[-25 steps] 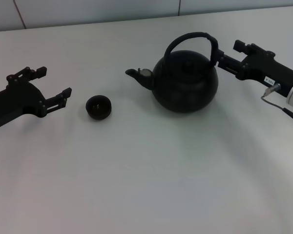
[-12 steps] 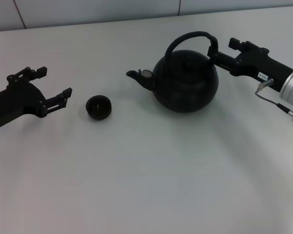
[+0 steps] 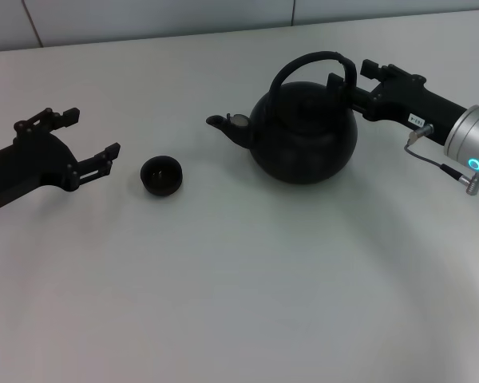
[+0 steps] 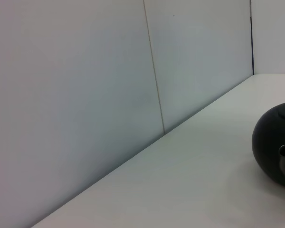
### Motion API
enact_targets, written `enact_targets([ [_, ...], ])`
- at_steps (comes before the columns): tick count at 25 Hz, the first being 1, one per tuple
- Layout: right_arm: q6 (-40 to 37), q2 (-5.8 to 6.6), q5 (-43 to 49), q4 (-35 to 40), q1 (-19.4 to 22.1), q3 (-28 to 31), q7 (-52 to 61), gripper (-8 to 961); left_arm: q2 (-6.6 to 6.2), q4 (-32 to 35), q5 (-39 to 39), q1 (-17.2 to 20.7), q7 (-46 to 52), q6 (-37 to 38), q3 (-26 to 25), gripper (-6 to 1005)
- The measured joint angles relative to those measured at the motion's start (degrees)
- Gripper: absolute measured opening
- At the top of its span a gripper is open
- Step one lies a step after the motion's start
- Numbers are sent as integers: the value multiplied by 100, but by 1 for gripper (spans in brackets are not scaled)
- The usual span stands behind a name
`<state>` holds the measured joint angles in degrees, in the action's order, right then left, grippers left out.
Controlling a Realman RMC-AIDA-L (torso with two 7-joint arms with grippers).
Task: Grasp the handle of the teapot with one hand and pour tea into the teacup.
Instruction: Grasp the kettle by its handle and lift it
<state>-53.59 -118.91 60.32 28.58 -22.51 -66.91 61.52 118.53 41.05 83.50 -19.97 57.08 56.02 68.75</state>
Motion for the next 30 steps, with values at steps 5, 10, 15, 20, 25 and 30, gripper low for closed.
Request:
enact_targets([
  [5,0,-5,0,-5,-5,-6,0,642,3,-10,2,-17,-4,-56,5,807],
  [10,-1,0,3,-21,-7,-11,7,641,3,-10,2,-16,-4,-117,29,807],
  [15,-2,-6,253,-12,13,-7,-26,639,3,-10,-1,-22,-4,-130,33,807],
  [20,-2,-8,278,-33,4,33,-28,483,3,-10,-1,-31,-4,-135,38,806],
  [25,1,-10,284,-34,5,43,-31,319,3,-10,-1,-33,-4,-136,42,807],
  [30,8,-9,287,-27,8,40,-33,210,10,-10,11,-33,-4,-136,42,807],
])
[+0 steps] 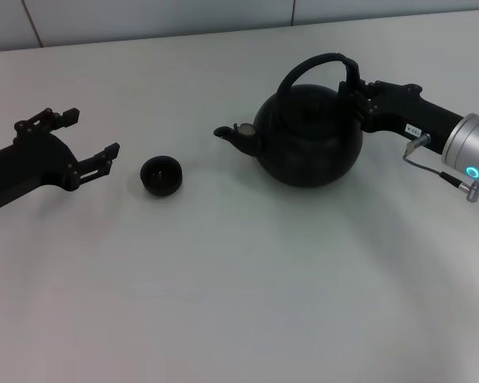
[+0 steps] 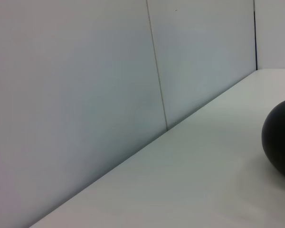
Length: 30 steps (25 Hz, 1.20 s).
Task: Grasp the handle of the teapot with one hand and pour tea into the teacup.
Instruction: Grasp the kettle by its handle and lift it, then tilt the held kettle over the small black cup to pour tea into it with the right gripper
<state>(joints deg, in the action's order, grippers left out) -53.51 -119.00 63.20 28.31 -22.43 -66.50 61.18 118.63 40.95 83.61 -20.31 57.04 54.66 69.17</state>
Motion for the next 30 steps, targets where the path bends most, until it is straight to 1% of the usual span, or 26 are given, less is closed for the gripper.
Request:
enact_targets([
  [2,1,1,0,14,-1,-25,-12,166,1,0,1,0,0,0,0,807],
  [8,-35,-10,-11,51,-14,-45,-156,141,2,0,-3,0,0,1,0,806],
  [13,-62,-31,-35,109,-31,-50,-376,139,2,13,-7,6,0,23,0,806],
  [24,-77,-41,-42,266,-101,-51,-475,139,2,25,-12,27,0,25,0,807],
  [30,-87,-44,-50,291,-242,-46,-500,140,10,10,-12,30,0,23,0,807],
])
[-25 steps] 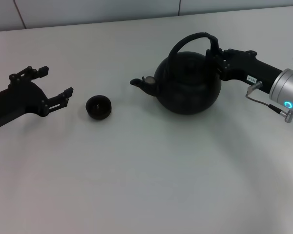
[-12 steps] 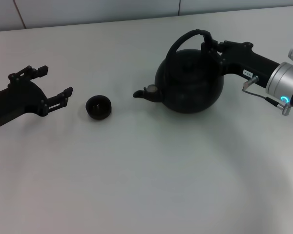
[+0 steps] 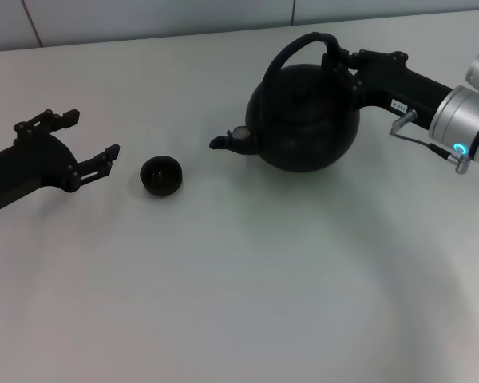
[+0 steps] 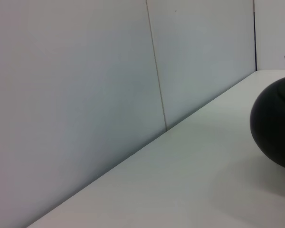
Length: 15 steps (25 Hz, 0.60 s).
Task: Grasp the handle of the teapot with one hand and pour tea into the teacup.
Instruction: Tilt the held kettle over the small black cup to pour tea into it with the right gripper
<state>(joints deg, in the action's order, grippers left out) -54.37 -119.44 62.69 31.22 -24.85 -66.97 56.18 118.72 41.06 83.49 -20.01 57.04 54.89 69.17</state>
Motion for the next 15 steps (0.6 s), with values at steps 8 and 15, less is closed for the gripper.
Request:
enact_targets([
  [8,50,5,17,-42,-290,-9,-82,140,1,39,0,68,0,119,7,807],
  [15,62,34,93,-32,-439,-91,-148,140,-13,192,6,251,0,621,9,806],
])
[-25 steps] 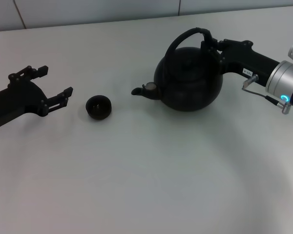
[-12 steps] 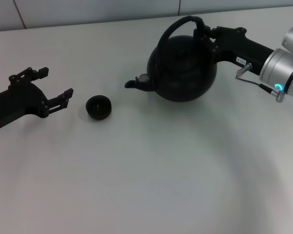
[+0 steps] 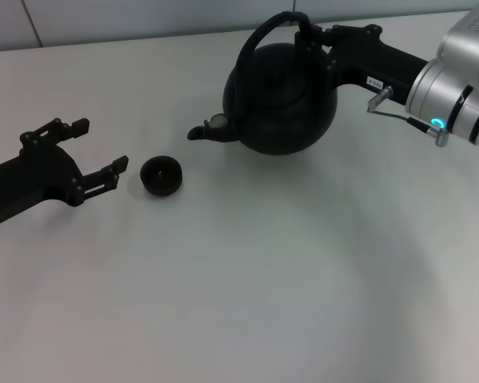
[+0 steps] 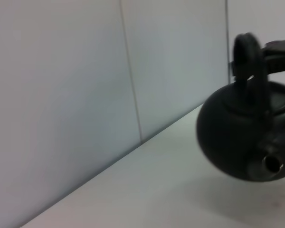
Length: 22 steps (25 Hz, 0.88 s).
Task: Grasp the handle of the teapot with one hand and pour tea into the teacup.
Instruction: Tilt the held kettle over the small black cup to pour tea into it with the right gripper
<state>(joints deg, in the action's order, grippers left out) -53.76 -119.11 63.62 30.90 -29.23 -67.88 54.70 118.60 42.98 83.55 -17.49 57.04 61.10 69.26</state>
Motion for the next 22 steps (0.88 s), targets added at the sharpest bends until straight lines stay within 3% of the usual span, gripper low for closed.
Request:
enact_targets([
  [5,159,1,270,13,-121,-8,-3,139,-11,307,32,276,-1,445,-1,806],
  [13,277,3,461,31,-248,-6,-4,139,-64,765,48,746,-1,1812,-132,807],
  [22,364,-4,719,75,-383,-6,-4,139,-66,910,82,894,108,2142,-233,806],
])
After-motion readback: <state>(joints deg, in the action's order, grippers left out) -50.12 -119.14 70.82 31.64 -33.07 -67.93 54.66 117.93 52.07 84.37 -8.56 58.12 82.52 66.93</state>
